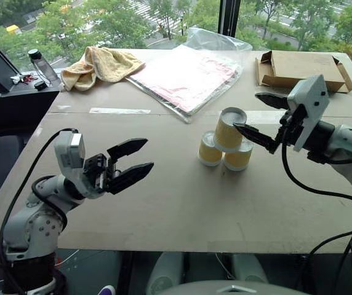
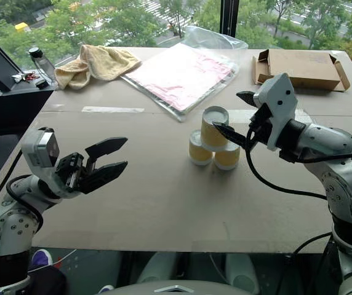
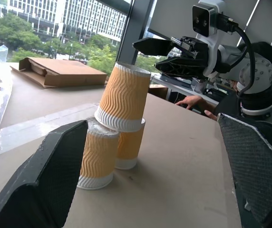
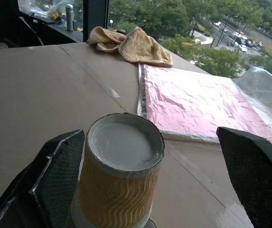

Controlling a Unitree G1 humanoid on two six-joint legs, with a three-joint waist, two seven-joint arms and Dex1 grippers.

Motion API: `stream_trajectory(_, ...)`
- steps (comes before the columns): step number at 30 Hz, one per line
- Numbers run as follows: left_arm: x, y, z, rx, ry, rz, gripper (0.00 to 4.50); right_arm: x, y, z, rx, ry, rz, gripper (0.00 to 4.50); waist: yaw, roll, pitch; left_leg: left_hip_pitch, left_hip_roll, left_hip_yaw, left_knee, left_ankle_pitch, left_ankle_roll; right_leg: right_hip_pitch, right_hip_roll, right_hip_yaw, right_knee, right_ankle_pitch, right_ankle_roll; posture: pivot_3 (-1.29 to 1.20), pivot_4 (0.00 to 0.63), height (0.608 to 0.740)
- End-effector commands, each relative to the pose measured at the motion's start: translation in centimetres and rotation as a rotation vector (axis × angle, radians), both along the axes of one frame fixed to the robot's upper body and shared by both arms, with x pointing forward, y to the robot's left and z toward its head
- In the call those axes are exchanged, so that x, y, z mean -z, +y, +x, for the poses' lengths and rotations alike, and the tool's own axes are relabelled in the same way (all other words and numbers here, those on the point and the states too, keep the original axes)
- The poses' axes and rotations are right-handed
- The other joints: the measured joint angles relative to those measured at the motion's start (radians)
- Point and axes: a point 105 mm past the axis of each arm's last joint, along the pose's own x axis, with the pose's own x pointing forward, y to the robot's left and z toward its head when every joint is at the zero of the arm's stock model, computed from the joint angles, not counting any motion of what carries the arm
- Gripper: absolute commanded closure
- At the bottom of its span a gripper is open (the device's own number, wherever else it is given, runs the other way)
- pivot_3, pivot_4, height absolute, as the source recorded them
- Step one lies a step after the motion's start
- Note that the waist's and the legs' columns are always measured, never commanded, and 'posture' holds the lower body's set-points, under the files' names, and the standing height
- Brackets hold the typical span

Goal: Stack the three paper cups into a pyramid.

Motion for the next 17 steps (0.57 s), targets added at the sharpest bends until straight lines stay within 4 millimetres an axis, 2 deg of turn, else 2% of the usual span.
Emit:
stream_trajectory(1,0.4,-0.7,0.7,0.009,0.008,0.024,0.0,-1.3,-1.4,-2.0,-0.026,-0.081,0.044,0.12,0.0,0.0,0.0,0.0,0.0,0.0,0.0,0.0,0.0,0.0,0.0,0.0,0.0,0.0,0.0,0.0,0.15,0.74)
stream_trajectory(5,1.6,-0.8,1.7,-0.032,0.04,0.066,0.0,1.1,-3.1,-4.1,-0.031,-0.007,0.029,0.12,0.002,0.0,0.0,0.0,0.0,0.0,0.0,-0.001,0.002,0.001,0.0,-0.001,-0.001,0.0,0.0,0.0,0.15,0.74)
stream_trajectory(8,3.9,-0.1,1.8,-0.071,0.087,0.153,0.0,4.8,-6.3,-5.7,0.083,0.093,0.008,0.12,0.002,-0.001,0.0,0.0,0.0,0.0,0.0,-0.001,0.002,0.001,0.001,-0.002,-0.001,0.0,0.0,0.0,0.15,0.74)
stream_trajectory(12,5.4,1.4,1.6,-0.107,0.131,0.227,0.0,8.9,-9.6,-7.4,0.237,0.182,-0.062,0.12,-0.001,-0.001,0.0,0.002,0.0,0.001,0.0,-0.001,0.002,0.002,0.002,-0.001,0.0,0.0,0.0,0.0,0.15,0.74)
stream_trajectory(15,6.2,1.9,1.2,-0.094,0.169,0.27,0.0,11.8,-11.1,-8.7,0.297,0.255,-0.107,0.12,-0.002,-0.001,0.0,0.006,0.0,0.002,0.0,-0.001,0.002,0.005,0.001,-0.001,0.002,0.0,0.0,0.0,0.15,0.74)
stream_trajectory(17,6.6,2.0,1.1,-0.089,0.18,0.294,0.0,12.7,-11.3,-9.1,0.308,0.273,-0.111,0.12,-0.002,-0.001,0.0,0.01,0.0,0.002,0.0,-0.001,0.002,0.009,0.001,0.0,0.002,0.0,0.0,0.0,0.15,0.74)
